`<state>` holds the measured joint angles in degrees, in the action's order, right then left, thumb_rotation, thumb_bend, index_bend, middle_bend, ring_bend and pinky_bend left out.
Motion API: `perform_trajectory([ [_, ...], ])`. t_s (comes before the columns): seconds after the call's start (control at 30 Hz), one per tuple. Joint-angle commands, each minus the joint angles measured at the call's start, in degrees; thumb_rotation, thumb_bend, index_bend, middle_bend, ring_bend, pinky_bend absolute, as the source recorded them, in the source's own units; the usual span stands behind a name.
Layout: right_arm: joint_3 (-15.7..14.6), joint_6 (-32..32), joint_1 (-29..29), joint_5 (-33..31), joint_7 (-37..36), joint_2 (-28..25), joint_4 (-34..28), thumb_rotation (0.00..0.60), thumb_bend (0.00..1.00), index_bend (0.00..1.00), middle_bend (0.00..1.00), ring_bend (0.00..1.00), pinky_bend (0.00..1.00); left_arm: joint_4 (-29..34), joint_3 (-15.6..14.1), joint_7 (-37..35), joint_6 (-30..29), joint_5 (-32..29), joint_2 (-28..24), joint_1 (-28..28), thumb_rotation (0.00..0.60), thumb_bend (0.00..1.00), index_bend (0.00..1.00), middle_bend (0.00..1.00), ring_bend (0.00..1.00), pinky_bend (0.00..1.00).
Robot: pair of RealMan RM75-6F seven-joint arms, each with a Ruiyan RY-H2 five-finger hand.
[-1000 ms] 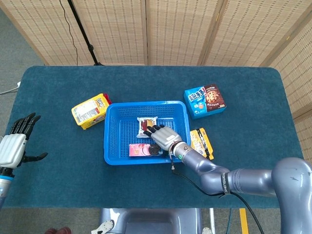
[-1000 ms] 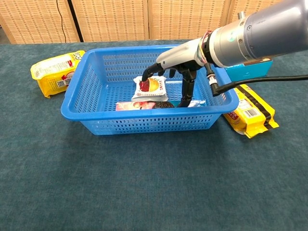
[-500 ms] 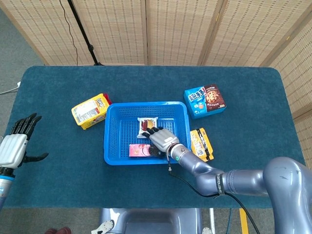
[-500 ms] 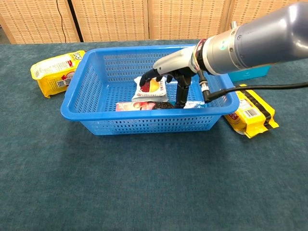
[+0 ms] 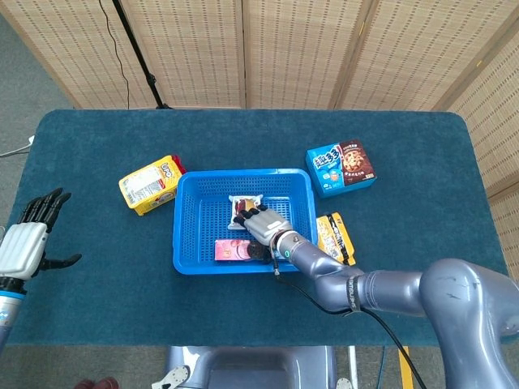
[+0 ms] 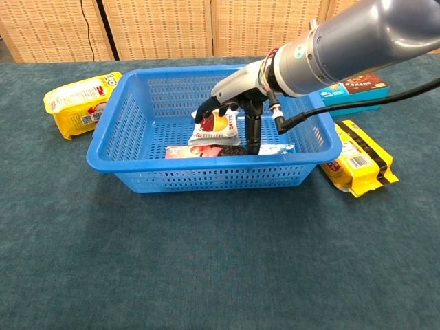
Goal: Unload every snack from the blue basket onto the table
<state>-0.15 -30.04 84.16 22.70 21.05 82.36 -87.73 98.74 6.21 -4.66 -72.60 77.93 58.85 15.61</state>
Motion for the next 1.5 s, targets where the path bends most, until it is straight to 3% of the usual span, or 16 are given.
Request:
perform_trajectory([
  [0.03, -0.4, -1.5, 0.5, 0.3, 0.3, 1.4, 0.7, 0.6, 0.0, 0.0, 0.0, 0.0, 0.0, -0.1, 0.1, -0.2, -0.2, -0.1, -0.1, -0.1, 0.6, 0.0, 0.0, 0.0, 0.0, 0.0],
  [0.5, -1.7, -9.2, -0.3, 3.0, 4.6, 8.1, 5.5, 0.6, 0.0, 0.0, 0.0, 0.0, 0.0, -0.5, 0.1, -1.4, -0.3, 0.1, -0.4, -0.2, 0.6, 0.0, 0.0, 0.0, 0.0, 0.0],
  [0.83, 1.4, -18.8, -5.7, 12.7, 3.9, 12.3, 11.3, 0.6, 0.0, 0.0, 0.0, 0.0, 0.0, -0.8, 0.1, -1.7, 0.1, 0.0, -0.3, 0.0, 0.6, 0.0, 0.0, 0.0, 0.0, 0.0],
  [0.97, 3.2, -15.8, -7.0, 13.9, 2.0, 8.7, 7.2, 0.6, 0.0, 0.0, 0.0, 0.0, 0.0, -0.7, 0.1, -1.5, 0.2, 0.0, -0.3, 0.0, 0.6, 0.0, 0.0, 0.0, 0.0, 0.0],
  [1.17, 2.8, -11.2, -6.2, 10.6, 4.3, 2.2, -1.0, 0.6, 0.0, 0.0, 0.0, 0.0, 0.0, -0.6, 0.0, -1.5, 0.1, 0.0, -0.4, -0.1, 0.6, 0.0, 0.0, 0.0, 0.0, 0.0],
  [1.3, 1.3, -14.2, -7.0, 12.1, 6.9, 4.4, -0.4, 0.6, 0.0, 0.0, 0.0, 0.0, 0.02, -0.3, -0.2, -1.5, -0.1, 0.5, -0.4, -0.1, 0.6, 0.0, 0.0, 0.0, 0.0, 0.0],
  [1.5, 1.5, -15.2, -8.9, 13.6, 7.0, 8.8, 4.7, 0.6, 0.0, 0.0, 0.0, 0.0, 0.08, -0.3, -0.2, -2.2, -0.4, 0.8, -0.6, -0.4, 0.6, 0.0, 0.0, 0.0, 0.0, 0.0],
])
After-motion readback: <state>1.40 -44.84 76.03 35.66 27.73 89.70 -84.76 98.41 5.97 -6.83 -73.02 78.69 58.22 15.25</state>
